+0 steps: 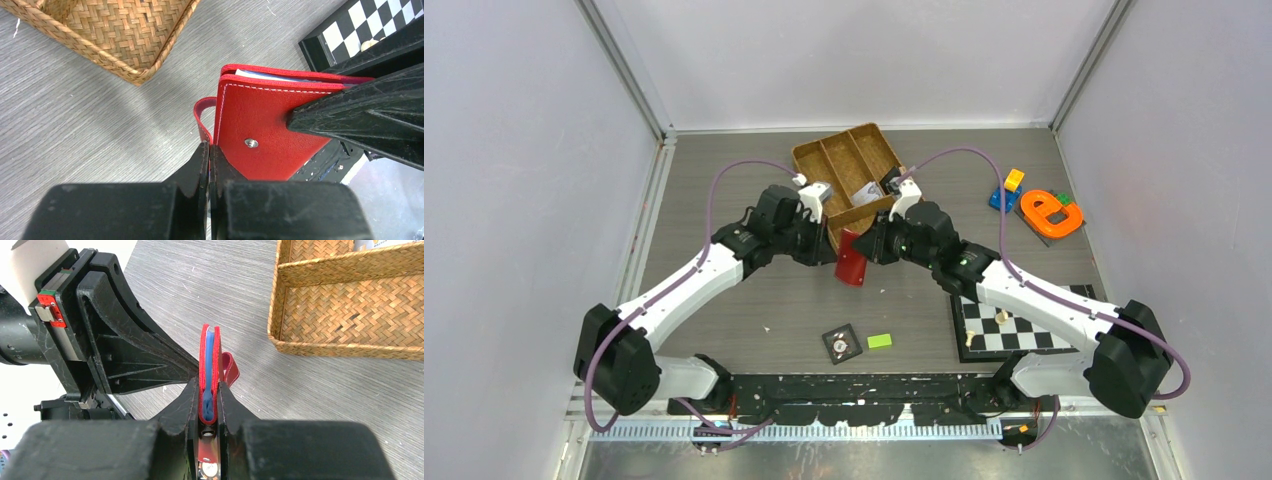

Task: Put the credit cards into the card holder
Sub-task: Open the card holder.

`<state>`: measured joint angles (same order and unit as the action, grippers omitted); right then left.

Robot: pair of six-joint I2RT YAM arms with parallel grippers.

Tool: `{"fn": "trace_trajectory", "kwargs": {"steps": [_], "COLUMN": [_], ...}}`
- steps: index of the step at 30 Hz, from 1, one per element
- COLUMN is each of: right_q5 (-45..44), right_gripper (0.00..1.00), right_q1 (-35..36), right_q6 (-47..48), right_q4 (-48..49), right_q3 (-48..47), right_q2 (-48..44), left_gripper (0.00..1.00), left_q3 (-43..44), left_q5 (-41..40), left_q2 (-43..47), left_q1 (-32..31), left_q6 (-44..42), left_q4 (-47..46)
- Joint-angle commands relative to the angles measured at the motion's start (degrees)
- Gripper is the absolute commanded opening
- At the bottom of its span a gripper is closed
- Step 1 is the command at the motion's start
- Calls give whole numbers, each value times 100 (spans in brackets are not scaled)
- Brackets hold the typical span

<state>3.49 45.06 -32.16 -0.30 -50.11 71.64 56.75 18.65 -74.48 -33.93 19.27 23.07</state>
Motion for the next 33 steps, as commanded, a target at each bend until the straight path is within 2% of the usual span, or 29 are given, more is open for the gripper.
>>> {"fn": "trace_trajectory", "kwargs": {"steps": [1,7,8,12,15,17,21,25,29,33], "right_q5": [-122,-617,-683,-469,428,1132,2144,2704,3012,3088], "right_gripper": [1,1,0,1,0,0,1,0,1,0], "right_q1": [25,29,22,-118,-441,-698,-1020,-1091,-1107,-1121], "right_q6": [97,457,555,896,904,821,671,586,509,513], "right_q4": [283,-271,-390,-737,-810,-808,-777,-771,-807,-838], "right_q3": [-43,-100,-104,-106,-53,-20,-8,-80,-130,-140], "right_q2": [-205,-331,-390,-722,-982,-1148,-1335,-1449,-1497,-1533], "left_gripper": [0,0,6,40,62,71,81,86,85,64], "left_q3": [136,173,206,258,170,84,103,139,110,116], "left_q5": [-104,-717,-810,-738,-140,478,1400,2190,2620,2773], "left_q2": [25,271,327,618,875,962,865,723,636,560], "left_q1": [19,29,32,58,124,166,211,238,238,238], "left_q6": [-37,-222,-294,-608,-679,-615,-467,-257,-48,-49], "left_q4": [102,300,358,415,114,-89,-268,-438,-636,-613]}}
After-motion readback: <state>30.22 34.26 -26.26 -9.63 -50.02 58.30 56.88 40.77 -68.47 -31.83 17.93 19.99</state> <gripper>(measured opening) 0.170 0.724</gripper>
